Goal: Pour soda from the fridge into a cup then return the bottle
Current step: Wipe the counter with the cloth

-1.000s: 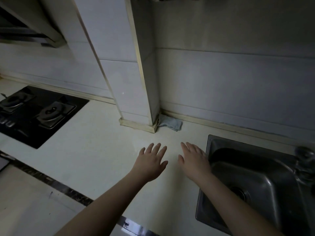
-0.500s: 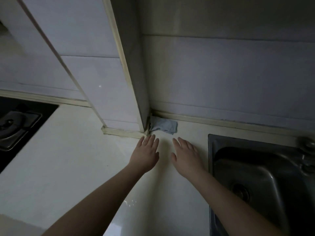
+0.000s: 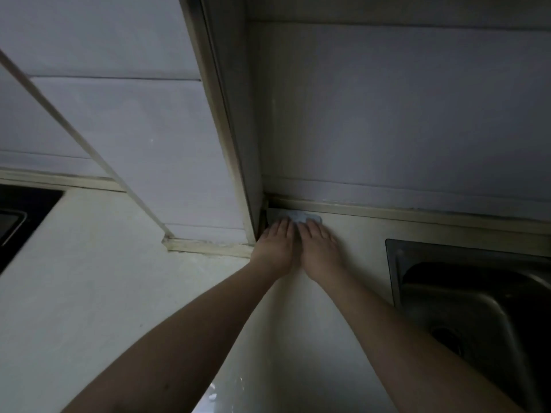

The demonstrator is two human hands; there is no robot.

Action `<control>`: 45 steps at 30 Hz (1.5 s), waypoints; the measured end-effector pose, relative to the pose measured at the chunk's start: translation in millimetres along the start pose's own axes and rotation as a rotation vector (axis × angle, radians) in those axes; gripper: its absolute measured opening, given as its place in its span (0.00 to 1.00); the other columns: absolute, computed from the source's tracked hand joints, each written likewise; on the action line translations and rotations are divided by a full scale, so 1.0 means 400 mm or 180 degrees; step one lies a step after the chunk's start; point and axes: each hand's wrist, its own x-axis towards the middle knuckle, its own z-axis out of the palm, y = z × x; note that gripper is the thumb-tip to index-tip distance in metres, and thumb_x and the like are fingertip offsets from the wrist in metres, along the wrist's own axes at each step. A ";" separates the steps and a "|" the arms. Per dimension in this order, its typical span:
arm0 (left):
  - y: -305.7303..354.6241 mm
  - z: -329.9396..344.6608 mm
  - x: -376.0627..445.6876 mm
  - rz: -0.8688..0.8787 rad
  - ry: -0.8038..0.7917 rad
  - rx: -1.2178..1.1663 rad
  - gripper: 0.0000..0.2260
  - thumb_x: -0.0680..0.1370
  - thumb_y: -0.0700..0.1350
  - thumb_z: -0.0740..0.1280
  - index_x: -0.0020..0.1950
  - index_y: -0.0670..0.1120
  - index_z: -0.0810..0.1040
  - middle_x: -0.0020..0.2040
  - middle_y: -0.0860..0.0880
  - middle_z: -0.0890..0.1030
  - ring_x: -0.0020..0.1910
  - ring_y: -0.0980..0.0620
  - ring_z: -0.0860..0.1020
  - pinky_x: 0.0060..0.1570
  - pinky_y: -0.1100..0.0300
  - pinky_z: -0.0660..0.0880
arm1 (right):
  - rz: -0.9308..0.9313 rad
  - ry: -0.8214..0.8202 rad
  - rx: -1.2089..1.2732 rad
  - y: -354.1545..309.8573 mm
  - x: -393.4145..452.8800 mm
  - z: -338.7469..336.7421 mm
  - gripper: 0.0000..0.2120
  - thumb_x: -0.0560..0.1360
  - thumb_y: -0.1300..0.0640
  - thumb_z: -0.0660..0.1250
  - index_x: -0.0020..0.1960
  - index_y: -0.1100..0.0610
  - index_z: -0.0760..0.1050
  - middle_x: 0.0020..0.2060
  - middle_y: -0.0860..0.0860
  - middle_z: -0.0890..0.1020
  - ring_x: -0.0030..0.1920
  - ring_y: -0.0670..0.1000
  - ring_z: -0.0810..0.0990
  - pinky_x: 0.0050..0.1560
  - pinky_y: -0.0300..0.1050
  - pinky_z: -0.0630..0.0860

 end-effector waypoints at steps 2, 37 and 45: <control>0.001 0.012 0.027 -0.0078 -0.0083 0.0058 0.27 0.84 0.50 0.49 0.80 0.43 0.46 0.80 0.44 0.48 0.79 0.46 0.47 0.75 0.53 0.45 | -0.0001 -0.0040 -0.0039 0.001 0.027 0.019 0.33 0.78 0.58 0.59 0.78 0.52 0.46 0.78 0.52 0.49 0.77 0.54 0.49 0.75 0.49 0.51; -0.004 0.164 -0.419 -0.0358 0.0069 -0.0593 0.23 0.83 0.42 0.54 0.79 0.48 0.58 0.79 0.47 0.57 0.77 0.48 0.58 0.73 0.59 0.54 | -0.1253 -0.0507 -0.0328 -0.017 -0.295 0.128 0.29 0.80 0.60 0.52 0.78 0.54 0.46 0.78 0.54 0.50 0.77 0.54 0.49 0.75 0.48 0.50; -0.155 0.160 -0.558 -0.0506 -0.0072 -0.0552 0.24 0.81 0.36 0.58 0.77 0.50 0.63 0.78 0.47 0.61 0.76 0.47 0.61 0.73 0.60 0.52 | -0.1652 -0.0756 -0.0219 -0.146 -0.339 0.146 0.28 0.80 0.63 0.53 0.78 0.54 0.51 0.78 0.53 0.51 0.77 0.54 0.49 0.75 0.49 0.51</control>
